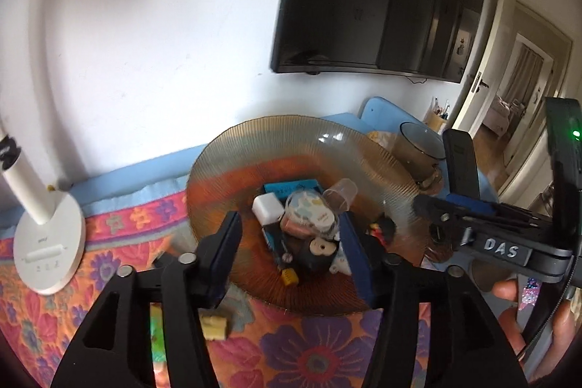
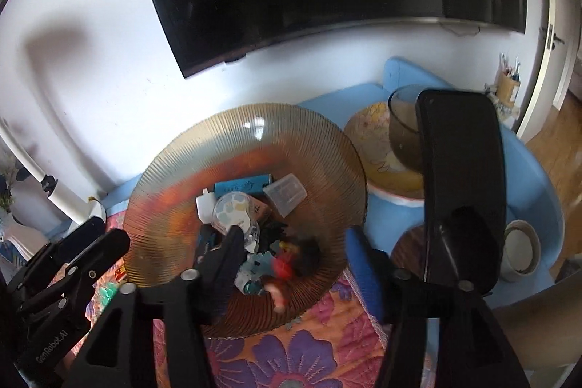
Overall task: Organize rigid objects
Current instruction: 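Carry lighter and boy figure into the amber bowl and open both grippers, then withdraw both tools from the bowl back over the remaining toys, then grasp the pale pink oval stone with the left gripper while the right grasps the green frog, then lift the stone and frog and carry both toward the amber bowl, then lower stone and frog into the amber bowl and open both grippers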
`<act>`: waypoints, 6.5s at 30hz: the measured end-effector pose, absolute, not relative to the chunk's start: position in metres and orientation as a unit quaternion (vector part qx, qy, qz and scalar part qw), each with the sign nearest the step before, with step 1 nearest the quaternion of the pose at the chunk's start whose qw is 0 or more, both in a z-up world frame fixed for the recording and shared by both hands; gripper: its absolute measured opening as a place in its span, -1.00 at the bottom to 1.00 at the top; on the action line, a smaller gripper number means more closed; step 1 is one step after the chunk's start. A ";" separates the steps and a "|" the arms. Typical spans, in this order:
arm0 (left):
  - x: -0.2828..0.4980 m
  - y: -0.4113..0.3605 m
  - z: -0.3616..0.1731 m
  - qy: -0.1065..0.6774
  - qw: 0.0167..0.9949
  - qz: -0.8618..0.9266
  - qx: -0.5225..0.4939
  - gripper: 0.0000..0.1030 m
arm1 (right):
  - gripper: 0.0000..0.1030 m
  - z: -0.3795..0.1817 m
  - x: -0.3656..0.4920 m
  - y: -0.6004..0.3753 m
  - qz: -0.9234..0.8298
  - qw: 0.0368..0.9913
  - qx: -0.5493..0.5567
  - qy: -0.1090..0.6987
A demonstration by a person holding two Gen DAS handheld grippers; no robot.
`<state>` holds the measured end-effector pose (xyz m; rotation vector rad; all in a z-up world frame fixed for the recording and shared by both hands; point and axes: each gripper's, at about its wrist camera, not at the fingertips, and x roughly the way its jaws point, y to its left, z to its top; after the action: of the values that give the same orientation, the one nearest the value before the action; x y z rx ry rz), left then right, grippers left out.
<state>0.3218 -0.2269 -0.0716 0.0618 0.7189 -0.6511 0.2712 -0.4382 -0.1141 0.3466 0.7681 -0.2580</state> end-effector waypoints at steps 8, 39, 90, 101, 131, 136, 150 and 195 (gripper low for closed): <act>0.298 -0.166 -0.056 0.341 0.893 -0.293 0.009 0.25 | 0.15 -0.095 0.247 -0.406 -0.095 0.914 0.158 0.363; 0.209 -0.024 -0.178 0.424 0.885 -0.194 -0.003 0.61 | 0.39 -0.219 0.219 -0.243 0.025 0.899 0.048 0.434; 0.322 -0.094 -0.171 0.415 0.821 -0.355 0.165 0.04 | -0.45 -0.200 0.298 -0.246 0.125 0.885 0.116 0.433; 0.237 -0.042 -0.174 0.459 0.851 -0.243 0.083 0.04 | -0.44 -0.200 0.204 -0.240 0.147 0.887 0.050 0.434; 0.187 -0.062 -0.178 0.438 0.872 -0.204 0.076 -0.36 | -0.30 -0.211 0.194 -0.221 0.065 0.901 0.059 0.425; 0.188 -0.056 -0.161 0.419 0.878 -0.226 0.042 -0.36 | -0.30 -0.197 0.186 -0.235 0.064 0.909 0.068 0.406; 0.220 -0.115 -0.068 0.331 0.904 -0.265 0.064 -0.36 | -0.29 -0.117 0.185 -0.337 -0.018 0.937 0.114 0.329; 0.291 -0.128 -0.009 0.295 0.912 -0.277 -0.065 0.66 | 0.18 -0.067 0.251 -0.388 -0.080 0.921 0.138 0.356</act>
<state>0.2909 -0.1276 -0.0092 -0.1349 0.6080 -0.5708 0.2509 -0.3881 -0.0667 0.2841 0.7310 -0.1646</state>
